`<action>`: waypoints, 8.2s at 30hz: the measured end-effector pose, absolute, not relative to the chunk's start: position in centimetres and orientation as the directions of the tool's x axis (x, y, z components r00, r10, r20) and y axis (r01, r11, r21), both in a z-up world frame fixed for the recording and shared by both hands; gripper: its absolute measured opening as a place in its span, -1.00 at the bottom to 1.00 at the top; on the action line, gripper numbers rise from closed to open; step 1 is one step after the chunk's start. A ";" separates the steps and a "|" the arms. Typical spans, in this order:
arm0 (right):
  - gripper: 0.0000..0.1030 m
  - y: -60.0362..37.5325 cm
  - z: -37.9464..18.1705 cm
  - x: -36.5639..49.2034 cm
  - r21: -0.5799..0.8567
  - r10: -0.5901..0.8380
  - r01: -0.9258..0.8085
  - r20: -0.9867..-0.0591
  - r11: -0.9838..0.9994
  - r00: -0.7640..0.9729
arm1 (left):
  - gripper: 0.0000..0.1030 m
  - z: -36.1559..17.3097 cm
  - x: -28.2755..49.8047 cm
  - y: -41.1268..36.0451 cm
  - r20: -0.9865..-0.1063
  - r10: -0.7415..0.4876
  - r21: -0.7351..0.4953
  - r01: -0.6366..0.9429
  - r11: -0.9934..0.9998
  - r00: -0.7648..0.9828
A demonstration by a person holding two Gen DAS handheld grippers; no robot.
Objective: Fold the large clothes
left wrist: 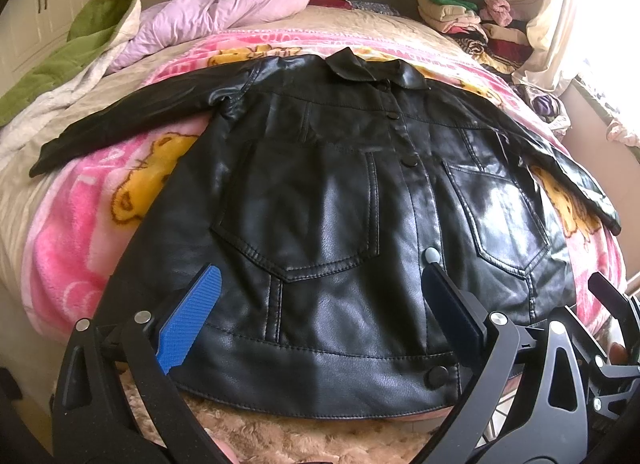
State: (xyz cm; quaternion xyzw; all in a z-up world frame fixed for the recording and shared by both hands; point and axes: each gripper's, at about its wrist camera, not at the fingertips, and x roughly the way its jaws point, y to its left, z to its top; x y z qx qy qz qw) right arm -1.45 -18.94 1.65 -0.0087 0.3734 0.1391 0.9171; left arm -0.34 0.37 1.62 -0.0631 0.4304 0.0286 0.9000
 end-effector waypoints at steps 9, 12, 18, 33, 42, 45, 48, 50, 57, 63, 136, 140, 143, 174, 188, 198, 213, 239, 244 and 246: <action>0.92 -19.0 1.7 -1.3 0.109 0.269 -0.269 -0.680 0.957 0.682 | 0.82 1.6 -0.4 0.4 -0.779 -0.002 -0.089 -0.106 0.990 0.627; 0.92 -19.0 1.7 -0.9 0.117 0.273 -0.267 -0.680 0.956 0.680 | 0.82 1.6 -0.2 0.3 -0.781 -0.002 -0.088 -0.107 0.990 0.625; 0.92 -19.0 2.3 0.8 0.127 0.272 -0.256 -0.679 0.958 0.682 | 0.82 2.0 1.2 0.4 -0.787 0.002 -0.080 -0.106 0.991 0.617; 0.92 -18.7 5.0 6.2 0.184 0.301 -0.240 -0.657 0.953 0.691 | 0.82 4.8 6.9 1.0 -0.766 0.019 -0.074 -0.117 0.990 0.642; 0.92 -19.1 5.8 10.1 0.229 0.318 -0.222 -0.642 0.948 0.698 | 0.82 5.8 10.4 1.4 -0.759 0.013 -0.090 -0.125 0.988 0.651; 0.92 -19.3 6.0 11.5 0.233 0.314 -0.213 -0.640 0.949 0.702 | 0.82 6.0 11.8 1.5 -0.758 0.014 -0.093 -0.128 0.987 0.652; 0.92 -19.8 6.2 12.9 0.245 0.314 -0.202 -0.637 0.948 0.704 | 0.82 6.1 13.3 1.5 -0.761 0.015 -0.095 -0.134 0.986 0.649; 0.92 -20.2 6.3 13.8 0.247 0.307 -0.191 -0.634 0.950 0.710 | 0.82 6.1 13.9 1.4 -0.763 0.017 -0.092 -0.135 0.986 0.647; 0.92 -22.7 7.0 16.7 0.302 0.312 -0.148 -0.616 0.942 0.723 | 0.82 5.7 16.9 0.3 -0.777 0.026 -0.080 -0.140 0.987 0.629; 0.92 -25.5 6.3 18.8 0.317 0.248 -0.051 -0.622 0.947 0.743 | 0.82 5.3 19.5 -1.4 -0.792 0.038 -0.056 -0.135 0.989 0.609; -0.83 -48.7 4.9 22.3 0.625 -0.029 0.294 -0.398 0.723 0.917 | 0.82 2.5 29.3 -3.0 -0.812 -0.138 -0.191 -0.035 0.981 0.567; -0.83 -44.0 7.8 23.6 0.564 0.083 0.132 -0.340 0.815 0.937 | 0.82 3.0 29.1 -1.5 -0.799 -0.168 -0.238 -0.047 0.970 0.577; -0.83 -39.4 9.2 24.5 0.511 0.199 -0.011 -0.315 0.860 0.928 | 0.82 3.4 28.8 -0.3 -0.786 -0.192 -0.274 -0.052 0.960 0.588; -0.21 -22.9 -0.4 24.8 0.550 0.422 -0.032 -0.601 0.834 0.678 | 0.82 1.1 26.9 6.5 -0.683 -0.491 -0.626 -0.089 0.774 0.541; 0.52 -12.8 5.0 21.2 0.426 0.618 -0.449 -0.508 0.785 0.599 | 0.82 2.5 25.1 11.7 -0.612 -0.493 -0.689 -0.111 0.716 0.618; 0.54 -18.3 3.2 19.7 0.439 0.506 -0.288 -0.539 0.851 0.673 | 0.61 -1.0 26.3 8.9 -0.657 -0.530 -0.673 -0.101 0.733 0.536; 0.54 -24.9 3.2 18.9 0.501 0.428 -0.145 -0.513 0.853 0.744 | -0.96 -0.6 26.6 4.1 -0.651 -0.499 -0.613 -0.010 0.790 0.573; 0.00 -25.7 3.4 26.7 0.341 0.263 -0.047 -0.624 0.939 0.736 | -0.98 1.8 22.9 11.7 -0.651 -0.334 -0.549 -0.119 0.827 0.681; -0.01 -23.3 0.3 29.0 0.307 0.299 -0.104 -0.699 0.946 0.650 | -0.96 1.1 23.2 12.1 -0.683 -0.306 -0.509 -0.133 0.850 0.663; 0.00 -23.4 -1.9 30.0 0.303 0.281 -0.066 -0.750 0.951 0.599 | -0.96 1.0 23.3 12.2 -0.689 -0.299 -0.498 -0.132 0.857 0.660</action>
